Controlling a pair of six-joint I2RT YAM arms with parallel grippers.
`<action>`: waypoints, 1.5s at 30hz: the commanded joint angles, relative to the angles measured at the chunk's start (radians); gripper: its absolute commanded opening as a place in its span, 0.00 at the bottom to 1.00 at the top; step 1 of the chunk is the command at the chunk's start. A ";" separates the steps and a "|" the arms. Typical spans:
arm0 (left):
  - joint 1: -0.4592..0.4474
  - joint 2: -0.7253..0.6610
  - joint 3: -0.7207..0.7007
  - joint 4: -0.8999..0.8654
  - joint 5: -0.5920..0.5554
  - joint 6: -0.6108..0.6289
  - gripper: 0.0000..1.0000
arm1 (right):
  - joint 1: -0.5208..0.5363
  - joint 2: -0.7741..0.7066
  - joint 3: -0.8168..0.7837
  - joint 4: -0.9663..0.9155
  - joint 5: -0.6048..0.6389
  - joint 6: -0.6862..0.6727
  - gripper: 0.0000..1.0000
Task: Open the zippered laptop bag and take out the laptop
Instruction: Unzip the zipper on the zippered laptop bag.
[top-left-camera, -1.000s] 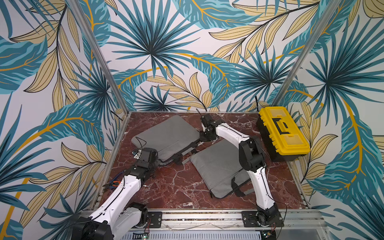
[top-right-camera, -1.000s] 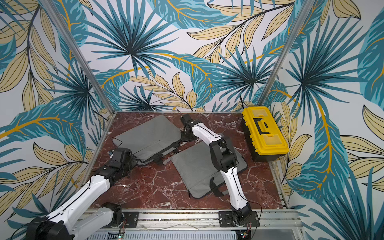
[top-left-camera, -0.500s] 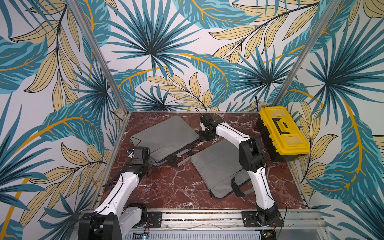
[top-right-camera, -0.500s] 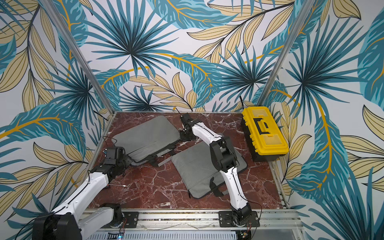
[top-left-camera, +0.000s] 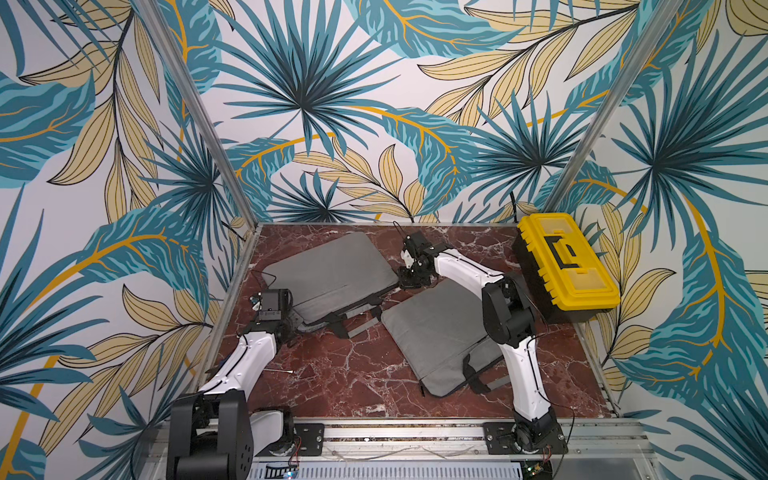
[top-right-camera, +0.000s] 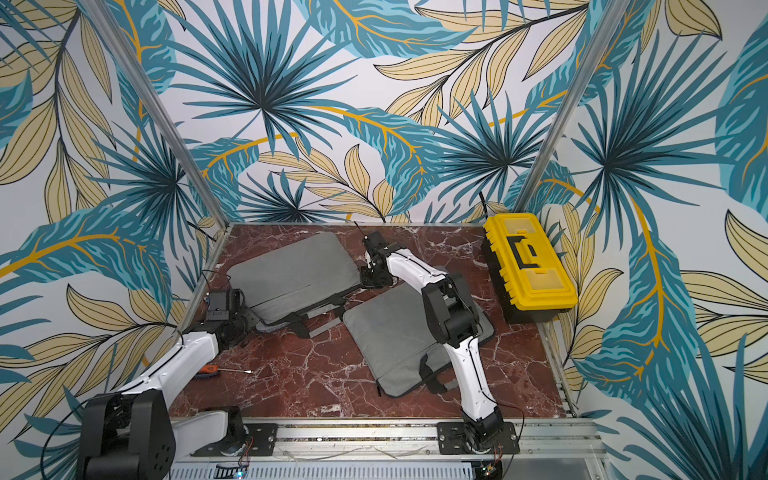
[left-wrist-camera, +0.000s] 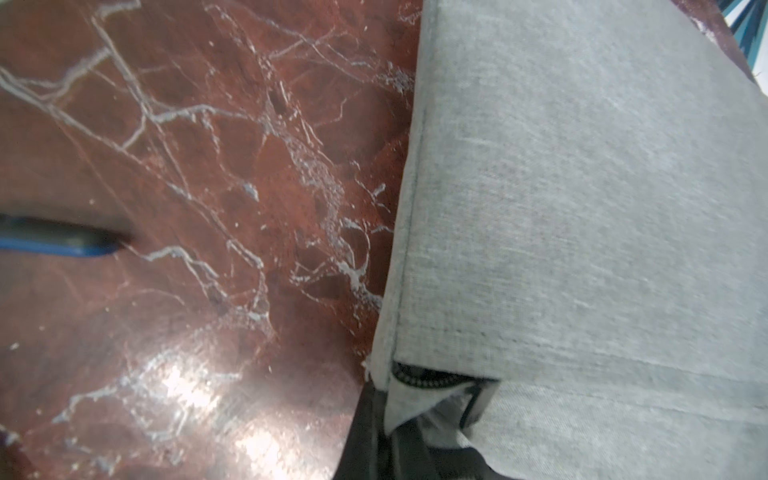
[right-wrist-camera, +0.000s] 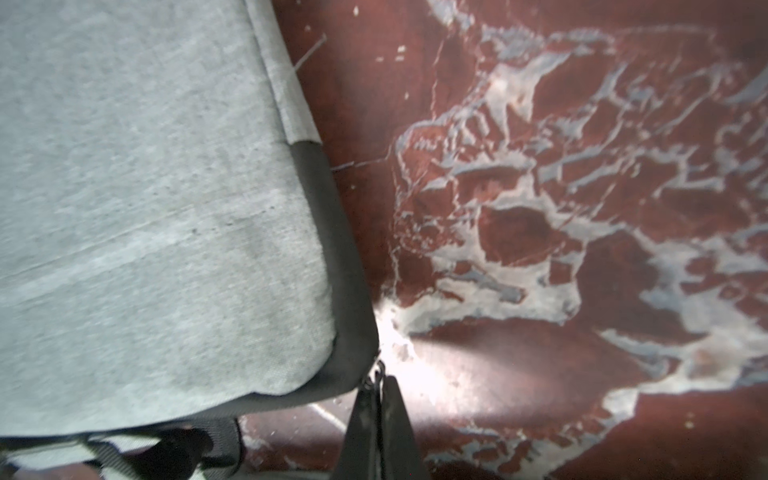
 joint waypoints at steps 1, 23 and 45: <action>0.063 0.040 0.107 0.069 -0.153 0.040 0.00 | -0.026 -0.060 -0.060 0.005 0.085 0.058 0.00; 0.121 0.184 0.274 0.041 0.207 0.044 0.53 | 0.062 -0.065 -0.140 0.085 0.049 0.133 0.00; -0.520 0.278 0.310 0.069 0.177 -0.181 0.67 | 0.080 -0.102 -0.197 0.138 0.017 0.142 0.00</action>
